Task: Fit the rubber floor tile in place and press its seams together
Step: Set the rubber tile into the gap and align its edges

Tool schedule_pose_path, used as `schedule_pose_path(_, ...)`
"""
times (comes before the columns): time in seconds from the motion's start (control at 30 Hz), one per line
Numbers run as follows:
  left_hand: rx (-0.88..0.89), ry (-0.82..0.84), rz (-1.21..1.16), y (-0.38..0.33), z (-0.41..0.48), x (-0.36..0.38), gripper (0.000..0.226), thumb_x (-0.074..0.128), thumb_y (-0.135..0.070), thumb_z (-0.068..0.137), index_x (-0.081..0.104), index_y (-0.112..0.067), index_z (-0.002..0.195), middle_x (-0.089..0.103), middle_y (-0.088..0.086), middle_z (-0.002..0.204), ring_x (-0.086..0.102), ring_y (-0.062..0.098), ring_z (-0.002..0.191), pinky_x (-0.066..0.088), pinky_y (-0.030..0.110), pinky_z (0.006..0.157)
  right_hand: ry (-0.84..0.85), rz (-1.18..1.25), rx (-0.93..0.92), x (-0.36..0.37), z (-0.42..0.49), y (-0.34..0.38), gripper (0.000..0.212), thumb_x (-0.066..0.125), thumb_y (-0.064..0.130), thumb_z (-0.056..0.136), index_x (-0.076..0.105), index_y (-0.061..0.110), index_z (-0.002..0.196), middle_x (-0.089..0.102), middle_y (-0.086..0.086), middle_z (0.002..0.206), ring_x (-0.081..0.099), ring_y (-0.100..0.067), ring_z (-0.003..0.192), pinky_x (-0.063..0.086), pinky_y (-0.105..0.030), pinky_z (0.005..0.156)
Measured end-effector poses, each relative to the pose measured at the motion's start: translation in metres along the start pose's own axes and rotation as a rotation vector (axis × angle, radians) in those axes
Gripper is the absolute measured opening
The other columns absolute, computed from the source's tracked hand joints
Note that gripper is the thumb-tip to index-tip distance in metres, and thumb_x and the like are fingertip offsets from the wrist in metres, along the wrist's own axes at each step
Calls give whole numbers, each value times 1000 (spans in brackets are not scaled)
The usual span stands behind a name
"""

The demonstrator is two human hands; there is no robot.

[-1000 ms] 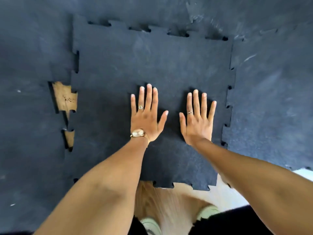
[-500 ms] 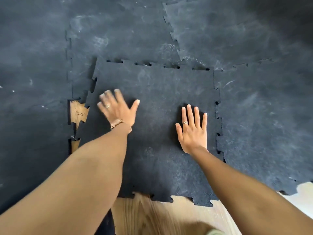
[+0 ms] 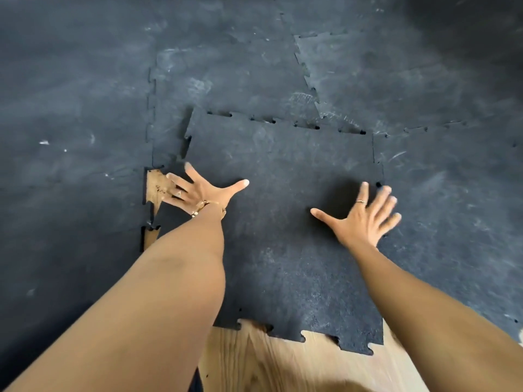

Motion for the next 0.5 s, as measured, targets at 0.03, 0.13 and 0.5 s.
schedule_pose_path(0.03,-20,65,25,-1,1,-4,157,65,-93,27,-5,-30,152,-8,25,159,2,46,146,-4,61,115,60,30,111,-2,1,-3,148,58,96,40,-7,27,155,-18,-16,161,-15,-36,148,-9,-58,115)
schedule_pose_path(0.13,-29,281,112,-7,13,-21,158,83,-75,36,-17,-34,152,-4,23,160,5,44,147,12,60,115,157,29,220,-8,5,-1,157,68,91,31,-10,31,153,-9,-19,160,4,-42,145,10,-56,114)
schedule_pose_path(0.5,97,303,199,14,1,-51,137,90,-40,62,-12,-33,154,16,20,159,25,42,142,31,54,108,152,-96,184,-25,-1,10,143,76,81,44,-1,31,154,29,-11,148,34,-39,123,32,-49,96)
Point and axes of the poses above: each hand's wrist, its own z-axis towards the middle knuckle, its own x-axis out of the palm, y = z × x, the point moved 5 cm from there along z, towards the middle knuckle
